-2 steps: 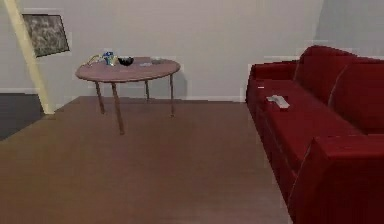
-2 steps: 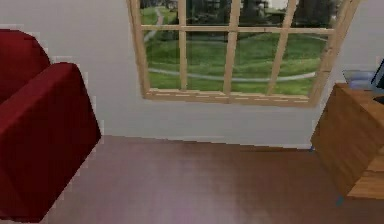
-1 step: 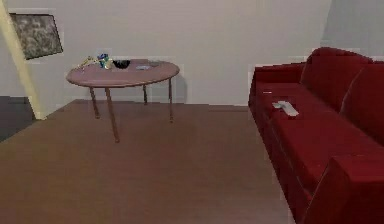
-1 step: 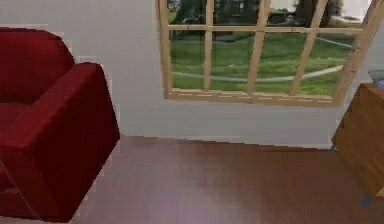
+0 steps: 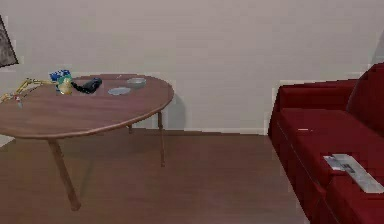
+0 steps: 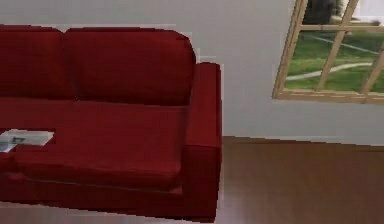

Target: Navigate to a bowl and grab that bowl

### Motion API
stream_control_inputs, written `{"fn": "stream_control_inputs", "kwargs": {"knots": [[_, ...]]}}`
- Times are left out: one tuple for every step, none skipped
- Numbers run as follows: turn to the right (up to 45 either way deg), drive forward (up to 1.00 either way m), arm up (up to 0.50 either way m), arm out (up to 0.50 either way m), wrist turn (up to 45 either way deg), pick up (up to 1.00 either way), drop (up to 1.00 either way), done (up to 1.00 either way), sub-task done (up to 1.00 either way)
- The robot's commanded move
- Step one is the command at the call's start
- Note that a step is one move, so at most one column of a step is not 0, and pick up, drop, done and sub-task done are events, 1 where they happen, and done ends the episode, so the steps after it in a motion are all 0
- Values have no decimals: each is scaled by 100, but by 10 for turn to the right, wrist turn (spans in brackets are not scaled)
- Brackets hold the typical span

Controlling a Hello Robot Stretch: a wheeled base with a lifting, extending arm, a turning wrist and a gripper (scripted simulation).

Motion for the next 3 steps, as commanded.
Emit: {"fn": "stream_control_inputs", "kwargs": {"knots": [[30,0,0,0,0,0,0,0,0],[0,100,0,0,0,0,0,0,0],[-450,0,0,0,0,0,0,0,0]]}}
